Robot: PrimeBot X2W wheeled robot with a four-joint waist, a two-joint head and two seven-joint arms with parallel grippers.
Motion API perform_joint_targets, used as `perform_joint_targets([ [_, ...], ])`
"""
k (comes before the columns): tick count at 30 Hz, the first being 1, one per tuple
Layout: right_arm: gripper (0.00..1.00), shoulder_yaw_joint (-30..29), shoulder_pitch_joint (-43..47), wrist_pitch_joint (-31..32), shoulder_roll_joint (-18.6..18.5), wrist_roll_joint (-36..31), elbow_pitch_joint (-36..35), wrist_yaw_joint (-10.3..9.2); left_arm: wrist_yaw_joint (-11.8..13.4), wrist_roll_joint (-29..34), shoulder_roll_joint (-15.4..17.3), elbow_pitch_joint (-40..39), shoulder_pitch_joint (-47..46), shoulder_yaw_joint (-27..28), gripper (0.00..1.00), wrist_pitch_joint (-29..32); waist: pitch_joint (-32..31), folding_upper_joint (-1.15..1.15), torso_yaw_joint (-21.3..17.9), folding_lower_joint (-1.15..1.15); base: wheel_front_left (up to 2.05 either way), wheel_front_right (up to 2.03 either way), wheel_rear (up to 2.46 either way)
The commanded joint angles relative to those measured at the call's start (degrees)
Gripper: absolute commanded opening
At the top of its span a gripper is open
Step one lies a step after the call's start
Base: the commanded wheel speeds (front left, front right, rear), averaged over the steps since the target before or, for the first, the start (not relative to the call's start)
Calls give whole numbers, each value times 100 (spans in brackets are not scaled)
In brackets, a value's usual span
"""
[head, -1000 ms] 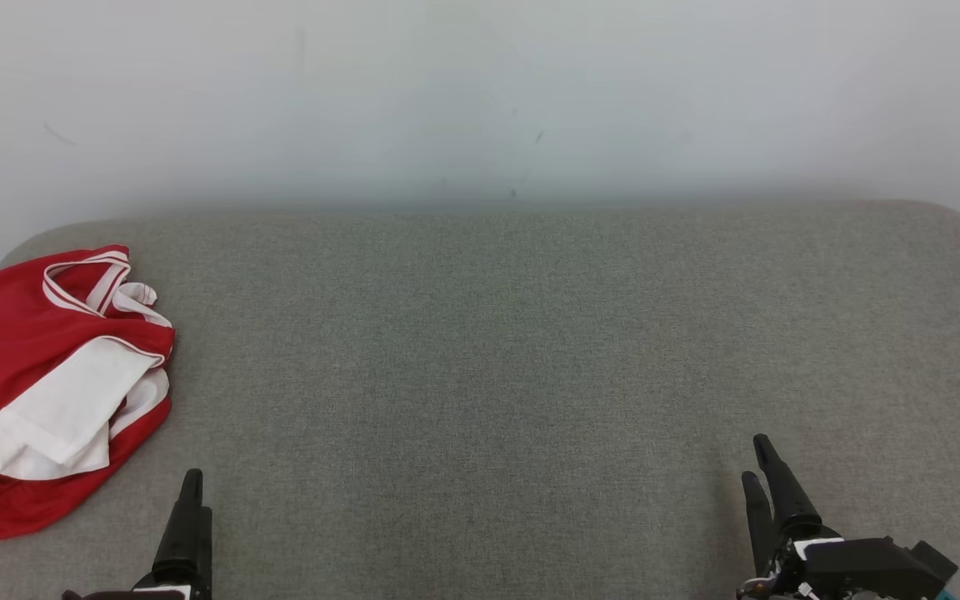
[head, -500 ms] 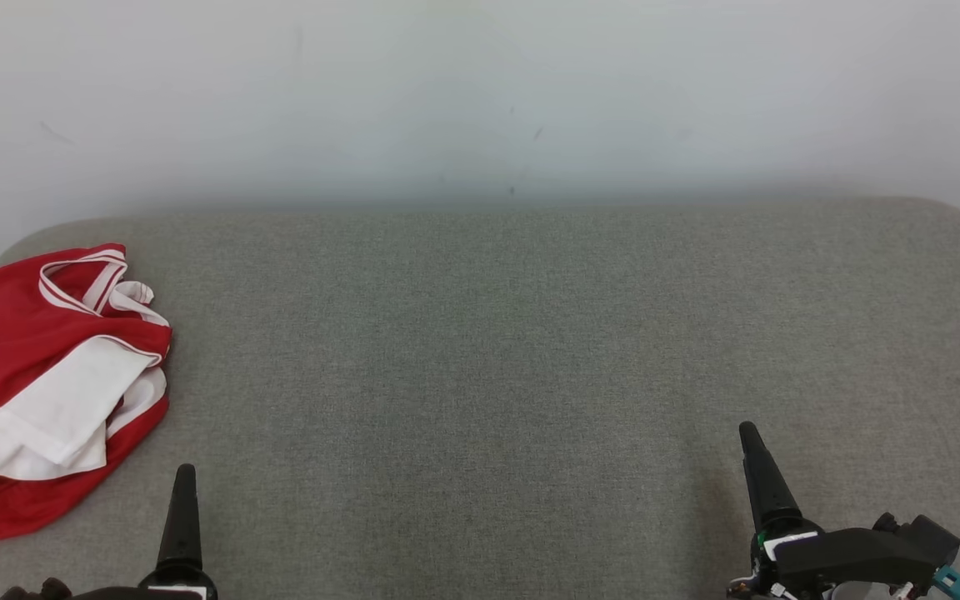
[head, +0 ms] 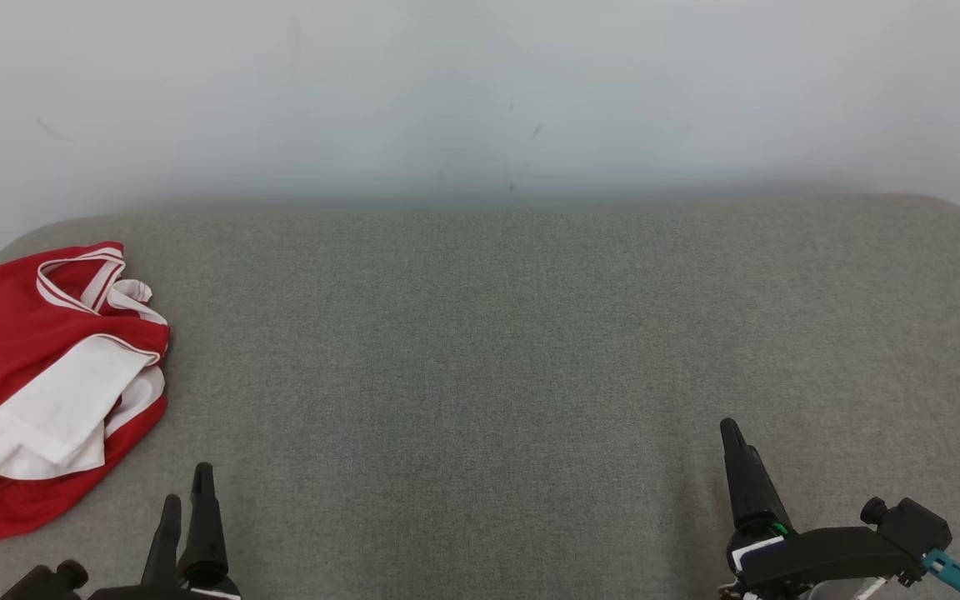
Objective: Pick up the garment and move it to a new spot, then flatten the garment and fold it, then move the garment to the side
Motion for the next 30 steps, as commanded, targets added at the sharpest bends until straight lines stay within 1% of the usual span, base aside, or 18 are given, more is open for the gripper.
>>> perform_joint_targets([
  [1,100,27,-32,-67,-3,-253,-77,-4,31,366,36,-97,-10,-35,100,-58,1,0,-1,-1,0,0,0],
  [8,100,66,-14,-198,-2,-1212,-84,-5,116,1136,38,-137,42,-90,100,-187,4,0,-8,-1,0,0,0],
  [12,100,58,-3,-271,-2,-1686,-85,-5,105,1507,57,-174,64,-116,100,-262,11,0,-8,-1,0,0,0],
  [20,100,114,18,-401,-2,-2369,-66,-6,94,2101,79,-219,124,-131,100,-392,13,0,-17,-1,0,0,0],
  [30,100,165,22,-557,-1,-3049,-87,-7,94,2751,79,-269,152,-153,100,-551,42,0,-28,-1,0,0,0],
])
